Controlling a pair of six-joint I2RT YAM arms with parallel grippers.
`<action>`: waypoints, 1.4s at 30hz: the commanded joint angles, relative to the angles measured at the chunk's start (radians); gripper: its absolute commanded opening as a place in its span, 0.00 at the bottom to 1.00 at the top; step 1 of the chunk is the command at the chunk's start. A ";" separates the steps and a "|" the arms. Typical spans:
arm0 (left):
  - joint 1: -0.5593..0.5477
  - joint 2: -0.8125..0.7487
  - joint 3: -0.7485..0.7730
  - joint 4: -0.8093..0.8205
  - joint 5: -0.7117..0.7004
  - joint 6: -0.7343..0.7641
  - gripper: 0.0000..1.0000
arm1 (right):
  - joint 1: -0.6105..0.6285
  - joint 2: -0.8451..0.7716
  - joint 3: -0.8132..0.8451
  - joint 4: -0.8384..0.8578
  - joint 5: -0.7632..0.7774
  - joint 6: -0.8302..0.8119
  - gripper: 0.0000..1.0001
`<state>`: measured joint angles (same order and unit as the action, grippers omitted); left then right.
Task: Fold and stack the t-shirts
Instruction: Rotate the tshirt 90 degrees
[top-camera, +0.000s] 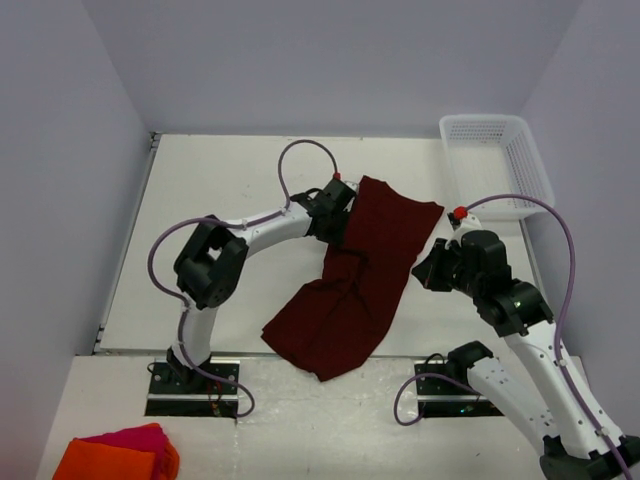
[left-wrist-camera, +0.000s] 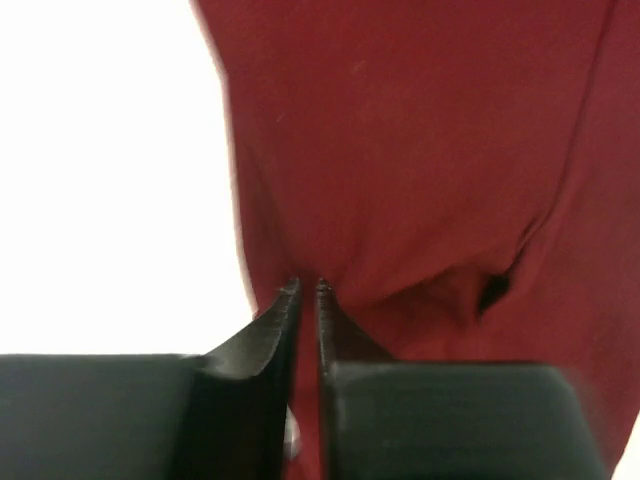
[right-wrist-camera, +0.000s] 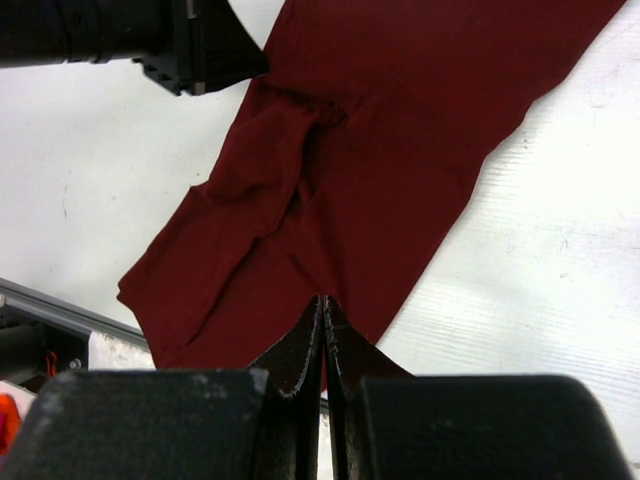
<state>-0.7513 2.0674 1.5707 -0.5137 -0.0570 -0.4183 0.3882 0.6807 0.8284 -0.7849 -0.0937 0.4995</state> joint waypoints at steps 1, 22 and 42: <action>-0.011 -0.137 -0.078 0.017 -0.110 -0.069 0.23 | 0.011 0.006 -0.009 0.030 -0.009 -0.004 0.01; 0.039 0.278 0.541 0.116 0.535 0.250 0.00 | 0.031 -0.027 0.003 0.004 0.031 0.011 0.00; 0.067 0.497 0.575 0.120 0.635 0.271 0.00 | 0.040 -0.043 0.009 -0.004 0.031 0.016 0.00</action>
<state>-0.6857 2.5290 2.0892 -0.3687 0.5941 -0.1856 0.4221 0.6514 0.8219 -0.7933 -0.0700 0.5087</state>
